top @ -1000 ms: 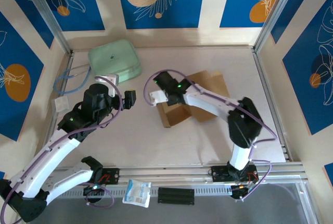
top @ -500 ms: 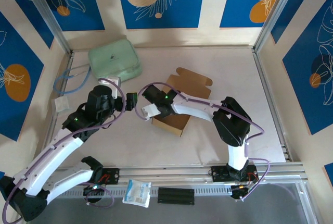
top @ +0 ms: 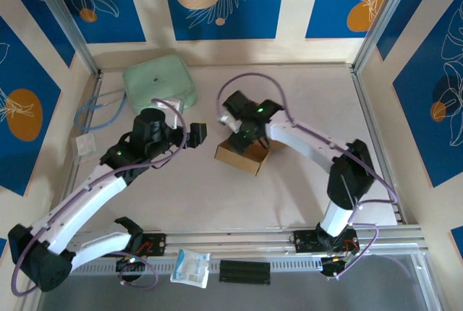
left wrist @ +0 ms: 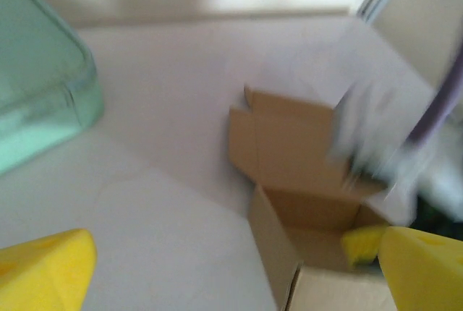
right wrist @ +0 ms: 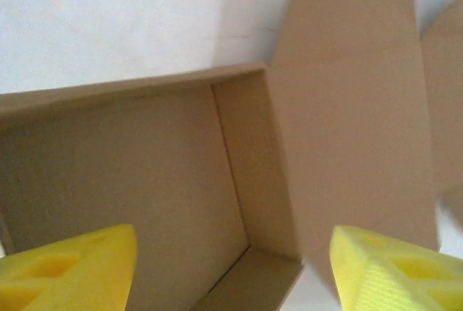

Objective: Fold the paper box

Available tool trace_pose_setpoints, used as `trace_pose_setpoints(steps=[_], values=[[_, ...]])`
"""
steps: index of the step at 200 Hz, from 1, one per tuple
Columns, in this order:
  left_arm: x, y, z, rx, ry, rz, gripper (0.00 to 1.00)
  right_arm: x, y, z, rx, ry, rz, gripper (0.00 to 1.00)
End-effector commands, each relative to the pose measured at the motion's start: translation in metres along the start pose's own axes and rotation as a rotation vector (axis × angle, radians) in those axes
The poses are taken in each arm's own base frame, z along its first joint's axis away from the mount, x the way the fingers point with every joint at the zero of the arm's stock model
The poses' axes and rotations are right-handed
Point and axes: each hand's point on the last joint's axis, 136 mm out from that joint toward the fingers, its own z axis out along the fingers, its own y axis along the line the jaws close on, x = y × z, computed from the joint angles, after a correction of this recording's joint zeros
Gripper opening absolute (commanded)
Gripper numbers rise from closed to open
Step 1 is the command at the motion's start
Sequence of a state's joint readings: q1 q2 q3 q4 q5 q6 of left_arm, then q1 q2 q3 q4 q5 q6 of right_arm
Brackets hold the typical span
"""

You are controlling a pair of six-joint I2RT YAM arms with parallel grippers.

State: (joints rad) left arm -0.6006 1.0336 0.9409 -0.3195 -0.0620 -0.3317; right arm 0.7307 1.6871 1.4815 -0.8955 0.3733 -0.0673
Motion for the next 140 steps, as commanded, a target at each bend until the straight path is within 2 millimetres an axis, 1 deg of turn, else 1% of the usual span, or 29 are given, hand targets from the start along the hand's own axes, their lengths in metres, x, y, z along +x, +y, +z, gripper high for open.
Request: trace_pose_setpoints(steps=[1, 9, 22, 31, 38, 48, 65, 84, 105, 122, 140], values=[[0.019, -0.009, 0.006, 0.042, 0.124, -0.015, 0.99, 0.026, -0.001, -0.022, -0.203, -0.004, 0.555, 0.77], [0.021, -0.011, 0.01, 0.051, 0.139, -0.026, 0.99, 0.034, -0.012, -0.023, -0.236, -0.027, 0.683, 0.77], [0.023, -0.015, 0.015, 0.068, 0.154, -0.039, 1.0, 0.054, -0.033, -0.019, -0.264, -0.01, 0.917, 0.77], [0.022, -0.016, 0.017, 0.076, 0.154, -0.047, 0.99, 0.065, -0.042, -0.016, -0.272, 0.019, 1.019, 0.77], [0.022, -0.017, 0.018, 0.079, 0.157, -0.051, 0.99, 0.073, -0.044, -0.013, -0.275, 0.05, 1.073, 0.77], [0.023, -0.017, 0.02, 0.077, 0.158, -0.055, 0.99, 0.078, -0.04, -0.009, -0.298, 0.087, 1.108, 0.77], [0.023, -0.016, 0.022, 0.074, 0.163, -0.056, 1.0, 0.077, -0.024, -0.005, -0.35, 0.115, 1.103, 0.77], [0.025, -0.016, 0.023, 0.072, 0.171, -0.06, 0.99, 0.081, -0.015, 0.002, -0.345, 0.15, 1.113, 0.77], [0.025, -0.015, 0.021, 0.068, 0.173, -0.061, 0.99, 0.087, -0.007, 0.007, -0.333, 0.162, 1.111, 0.73], [0.026, -0.015, 0.02, 0.067, 0.174, -0.066, 1.0, 0.094, 0.003, 0.011, -0.328, 0.185, 1.094, 0.69], [0.029, -0.014, 0.019, 0.065, 0.182, -0.073, 1.0, 0.107, 0.011, 0.018, -0.266, 0.219, 1.059, 0.66]])
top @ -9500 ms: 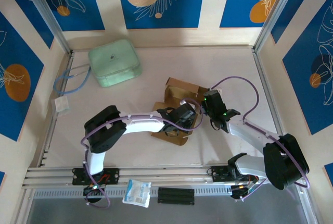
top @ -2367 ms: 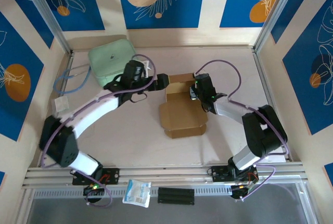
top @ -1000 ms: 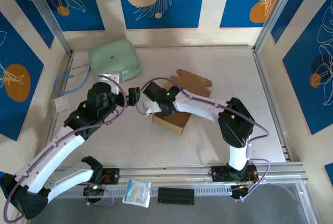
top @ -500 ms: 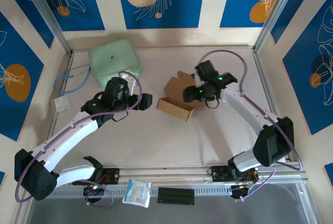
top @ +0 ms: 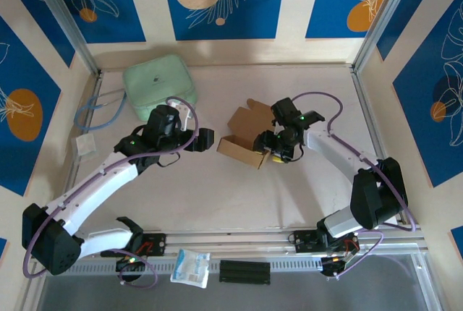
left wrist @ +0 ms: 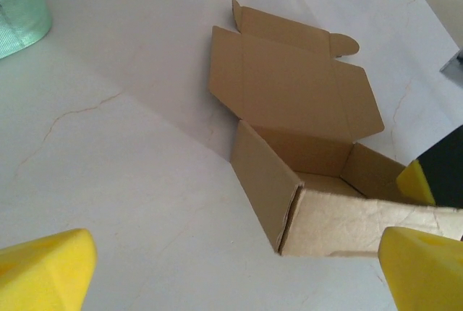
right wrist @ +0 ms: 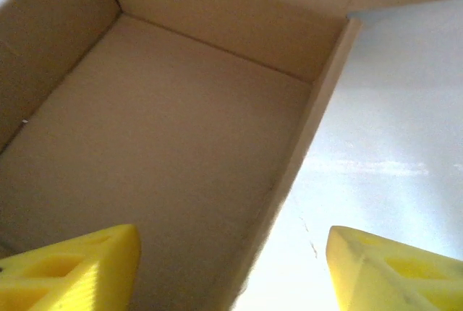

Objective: Fold the paper box

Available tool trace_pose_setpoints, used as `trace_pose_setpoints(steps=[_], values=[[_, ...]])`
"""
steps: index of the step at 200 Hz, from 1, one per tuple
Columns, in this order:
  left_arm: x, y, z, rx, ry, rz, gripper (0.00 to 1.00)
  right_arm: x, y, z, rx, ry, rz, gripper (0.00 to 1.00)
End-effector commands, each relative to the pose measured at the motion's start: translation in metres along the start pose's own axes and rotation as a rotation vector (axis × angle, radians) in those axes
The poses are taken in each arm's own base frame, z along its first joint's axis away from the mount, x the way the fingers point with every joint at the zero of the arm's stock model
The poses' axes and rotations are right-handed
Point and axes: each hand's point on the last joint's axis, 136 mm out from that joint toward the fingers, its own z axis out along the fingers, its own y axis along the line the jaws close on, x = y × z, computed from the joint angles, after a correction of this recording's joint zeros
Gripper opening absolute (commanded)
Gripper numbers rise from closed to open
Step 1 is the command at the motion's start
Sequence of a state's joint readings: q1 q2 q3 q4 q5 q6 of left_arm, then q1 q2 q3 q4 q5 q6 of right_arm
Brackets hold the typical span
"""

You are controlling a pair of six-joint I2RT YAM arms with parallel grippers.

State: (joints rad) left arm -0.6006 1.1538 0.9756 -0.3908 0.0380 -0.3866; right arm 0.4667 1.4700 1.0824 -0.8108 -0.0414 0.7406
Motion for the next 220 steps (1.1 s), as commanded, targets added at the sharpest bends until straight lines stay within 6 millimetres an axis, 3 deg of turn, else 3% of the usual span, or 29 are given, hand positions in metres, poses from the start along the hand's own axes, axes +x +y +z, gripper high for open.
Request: trace_pose_setpoints(steps=[1, 51, 80, 99, 159, 220], values=[[-0.003, -0.006, -0.007, 0.023, 0.002, -0.013, 0.99, 0.016, -0.006, 0.008, 0.05, 0.017, 0.007, 0.65], [0.006, -0.005, -0.003, 0.018, 0.049, -0.025, 0.99, 0.044, -0.011, 0.035, 0.133, 0.007, -0.082, 0.6], [0.018, -0.001, 0.014, -0.021, 0.175, 0.002, 1.0, 0.06, -0.011, 0.057, 0.125, 0.005, -0.157, 0.6], [0.017, 0.0, 0.029, -0.034, 0.233, 0.044, 0.99, 0.063, -0.014, 0.065, 0.129, -0.012, -0.181, 0.6], [-0.01, -0.009, 0.087, 0.015, 0.358, 0.319, 0.99, 0.062, -0.04, 0.071, 0.182, -0.039, -0.258, 0.6], [-0.057, -0.016, 0.153, 0.169, 0.342, 0.399, 1.0, 0.066, -0.044, 0.073, 0.179, -0.026, -0.303, 0.6]])
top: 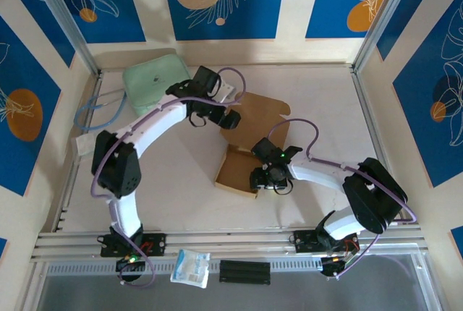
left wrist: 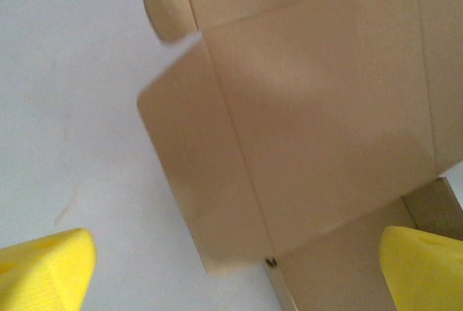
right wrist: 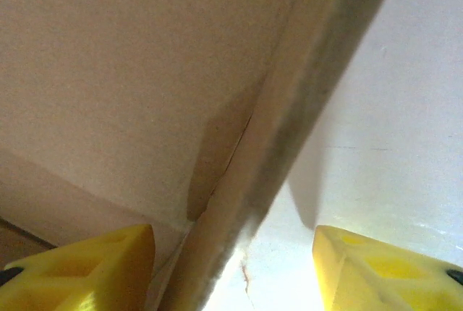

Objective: Fold the paper box

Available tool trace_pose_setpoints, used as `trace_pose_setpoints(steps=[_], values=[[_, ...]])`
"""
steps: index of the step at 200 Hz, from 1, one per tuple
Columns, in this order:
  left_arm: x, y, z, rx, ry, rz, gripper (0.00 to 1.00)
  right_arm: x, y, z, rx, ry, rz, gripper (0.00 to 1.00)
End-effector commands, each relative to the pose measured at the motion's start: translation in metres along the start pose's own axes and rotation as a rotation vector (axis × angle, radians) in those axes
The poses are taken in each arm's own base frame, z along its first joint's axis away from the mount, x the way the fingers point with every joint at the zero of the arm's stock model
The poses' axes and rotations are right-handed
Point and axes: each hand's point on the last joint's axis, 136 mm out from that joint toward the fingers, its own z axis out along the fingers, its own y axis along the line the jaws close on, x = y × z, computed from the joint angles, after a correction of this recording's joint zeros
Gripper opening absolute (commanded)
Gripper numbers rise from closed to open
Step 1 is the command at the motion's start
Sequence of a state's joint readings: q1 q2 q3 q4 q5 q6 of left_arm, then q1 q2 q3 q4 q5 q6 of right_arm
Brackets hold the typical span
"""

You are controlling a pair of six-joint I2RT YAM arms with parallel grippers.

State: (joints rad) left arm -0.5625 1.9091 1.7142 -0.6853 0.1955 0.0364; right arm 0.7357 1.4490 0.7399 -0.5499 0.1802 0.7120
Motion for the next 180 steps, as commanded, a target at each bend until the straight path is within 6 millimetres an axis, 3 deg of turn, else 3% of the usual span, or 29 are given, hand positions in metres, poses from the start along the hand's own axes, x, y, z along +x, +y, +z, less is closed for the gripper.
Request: trace_pose_setpoints(steps=[1, 38, 79, 146, 156, 168, 180], values=[[-0.015, 0.006, 0.012, 0.079, 0.012, 0.066, 1.0, 0.0, -0.002, -0.002, -0.005, -0.013, -0.03, 0.6], [-0.027, 0.002, 0.029, 0.197, 0.08, 0.065, 1.0, 0.008, -0.004, -0.001, -0.01, 0.012, -0.042, 0.6], [-0.014, -0.007, 0.043, 0.284, 0.187, 0.046, 0.96, 0.007, -0.003, -0.002, -0.011, 0.008, -0.05, 0.6], [-0.005, -0.011, 0.041, 0.311, 0.222, 0.042, 0.6, -0.001, -0.001, -0.008, -0.001, -0.013, -0.063, 0.6], [-0.001, -0.007, 0.042, 0.289, 0.236, 0.053, 0.61, -0.001, -0.001, -0.009, 0.001, -0.014, -0.061, 0.6], [0.0, 0.006, 0.045, 0.215, 0.243, 0.07, 0.72, -0.002, -0.001, -0.009, 0.001, -0.015, -0.062, 0.6], [-0.001, 0.016, 0.048, 0.165, 0.241, 0.078, 0.73, -0.001, -0.001, -0.01, 0.005, -0.016, -0.062, 0.6]])
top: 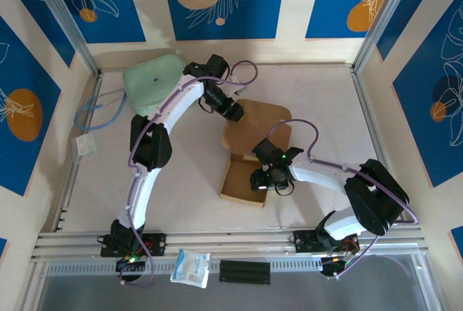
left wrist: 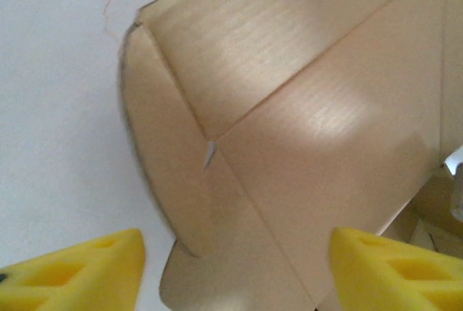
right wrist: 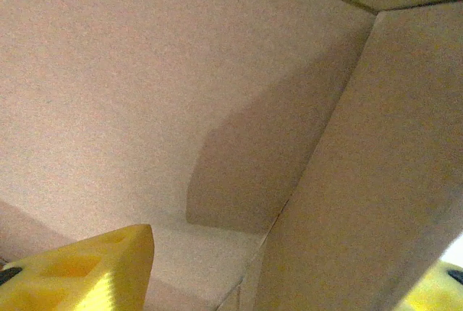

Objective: Fold the paper box

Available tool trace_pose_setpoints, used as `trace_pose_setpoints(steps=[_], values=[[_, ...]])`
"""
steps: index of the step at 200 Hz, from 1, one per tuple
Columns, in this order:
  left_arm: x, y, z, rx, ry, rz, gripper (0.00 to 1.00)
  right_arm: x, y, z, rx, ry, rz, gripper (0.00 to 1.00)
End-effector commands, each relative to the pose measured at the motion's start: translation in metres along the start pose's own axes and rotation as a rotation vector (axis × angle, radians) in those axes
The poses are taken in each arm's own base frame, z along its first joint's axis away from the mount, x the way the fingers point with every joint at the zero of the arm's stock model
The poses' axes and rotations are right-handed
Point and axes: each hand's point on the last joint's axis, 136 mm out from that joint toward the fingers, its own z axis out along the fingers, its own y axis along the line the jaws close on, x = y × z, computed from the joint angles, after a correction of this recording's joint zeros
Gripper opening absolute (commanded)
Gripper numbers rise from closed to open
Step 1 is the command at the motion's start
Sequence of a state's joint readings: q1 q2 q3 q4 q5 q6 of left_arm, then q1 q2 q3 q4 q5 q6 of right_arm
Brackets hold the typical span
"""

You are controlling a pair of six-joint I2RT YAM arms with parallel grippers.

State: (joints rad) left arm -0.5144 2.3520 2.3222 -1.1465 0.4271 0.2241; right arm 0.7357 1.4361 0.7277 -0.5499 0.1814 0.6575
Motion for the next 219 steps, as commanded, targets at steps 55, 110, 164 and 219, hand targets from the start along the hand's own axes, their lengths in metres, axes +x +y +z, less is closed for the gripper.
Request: trace_pose_setpoints(steps=[55, 110, 164, 219], values=[[0.011, -0.012, 0.006, 0.104, 0.04, 0.005, 0.7, -0.004, -0.001, -0.012, 0.017, -0.02, -0.006, 0.6], [0.021, -0.001, 0.016, 0.067, 0.087, -0.013, 0.28, -0.007, 0.0, -0.018, 0.032, -0.035, -0.009, 0.6], [0.0, -0.007, -0.007, 0.028, -0.064, 0.103, 0.0, -0.033, 0.012, -0.067, -0.05, -0.159, -0.014, 0.65], [-0.002, -0.019, -0.032, -0.049, -0.282, 0.331, 0.0, -0.092, -0.017, -0.172, -0.239, -0.441, 0.059, 0.93]])
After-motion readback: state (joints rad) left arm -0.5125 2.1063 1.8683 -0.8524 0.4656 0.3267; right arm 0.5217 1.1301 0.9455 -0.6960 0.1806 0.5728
